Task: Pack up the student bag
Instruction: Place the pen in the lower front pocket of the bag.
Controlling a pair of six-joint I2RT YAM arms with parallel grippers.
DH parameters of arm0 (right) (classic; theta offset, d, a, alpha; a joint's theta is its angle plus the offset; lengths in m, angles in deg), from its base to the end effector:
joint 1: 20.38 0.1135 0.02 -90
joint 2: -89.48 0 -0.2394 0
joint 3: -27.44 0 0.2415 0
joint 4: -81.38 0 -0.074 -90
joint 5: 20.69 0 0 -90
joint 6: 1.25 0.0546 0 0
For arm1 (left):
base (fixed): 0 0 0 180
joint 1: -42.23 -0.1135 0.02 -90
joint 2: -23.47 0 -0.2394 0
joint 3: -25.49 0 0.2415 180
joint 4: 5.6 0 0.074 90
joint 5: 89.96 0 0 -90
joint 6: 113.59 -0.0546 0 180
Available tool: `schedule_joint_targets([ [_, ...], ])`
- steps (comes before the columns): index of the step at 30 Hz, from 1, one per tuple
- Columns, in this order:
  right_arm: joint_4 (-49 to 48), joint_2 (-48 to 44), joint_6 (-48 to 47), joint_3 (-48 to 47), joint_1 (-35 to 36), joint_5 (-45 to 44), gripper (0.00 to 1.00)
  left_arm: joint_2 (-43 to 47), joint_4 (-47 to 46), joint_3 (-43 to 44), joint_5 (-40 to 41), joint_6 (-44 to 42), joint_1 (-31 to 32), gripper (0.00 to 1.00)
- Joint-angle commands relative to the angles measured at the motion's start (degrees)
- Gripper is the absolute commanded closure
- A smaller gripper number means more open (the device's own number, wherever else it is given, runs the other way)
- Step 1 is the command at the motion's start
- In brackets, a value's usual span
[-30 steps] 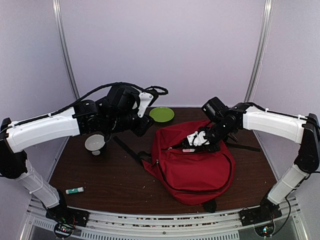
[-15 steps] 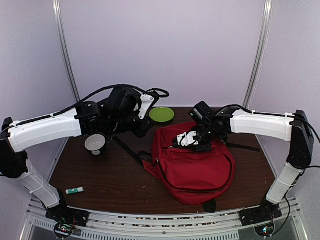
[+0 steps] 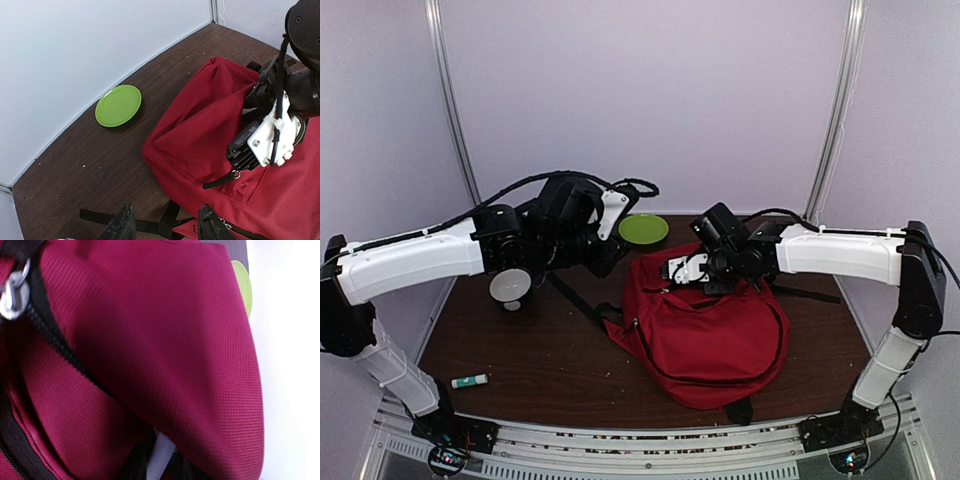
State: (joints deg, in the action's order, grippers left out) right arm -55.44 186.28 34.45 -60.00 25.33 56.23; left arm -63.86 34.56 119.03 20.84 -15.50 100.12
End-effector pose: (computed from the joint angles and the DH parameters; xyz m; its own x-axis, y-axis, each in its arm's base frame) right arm 0.2630 0.2519 0.2110 0.1647 -0.9639 -0.2090 -0.8009 -0.0070 -0.5987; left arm 0.2039 -0.2884 0.3089 -0.3833 0.3633 -0.8492 0.5871 0.8056 0.0796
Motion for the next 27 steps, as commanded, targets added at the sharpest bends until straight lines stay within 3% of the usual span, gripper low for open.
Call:
schedule_joint_targets([
  [1, -5.9, -0.2, 3.0, 0.3, 0.8, -4.5, 0.70, 0.2, -1.3, 0.7, 0.2, 0.4, -0.3, 0.55],
  [7, -1.1, -5.4, 3.9, 2.1, 0.9, -1.9, 0.63, -0.8, 9.0, 2.2, 2.3, 3.4, -0.4, 0.53],
  [13, 4.6, -11.0, 5.5, 4.9, 0.8, 1.9, 0.59, -1.6, 30.1, 3.8, 3.1, 11.7, -0.7, 0.51],
  [21, 16.3, -21.5, 11.8, 5.3, 0.8, 22.7, 0.56, 5.4, 46.7, -2.9, -7.5, 23.7, -0.8, 0.52],
  [27, 16.6, -28.8, 14.4, 9.9, 0.8, 39.9, 0.53, 4.1, 54.1, -9.3, -12.6, 24.1, -1.1, 0.55],
])
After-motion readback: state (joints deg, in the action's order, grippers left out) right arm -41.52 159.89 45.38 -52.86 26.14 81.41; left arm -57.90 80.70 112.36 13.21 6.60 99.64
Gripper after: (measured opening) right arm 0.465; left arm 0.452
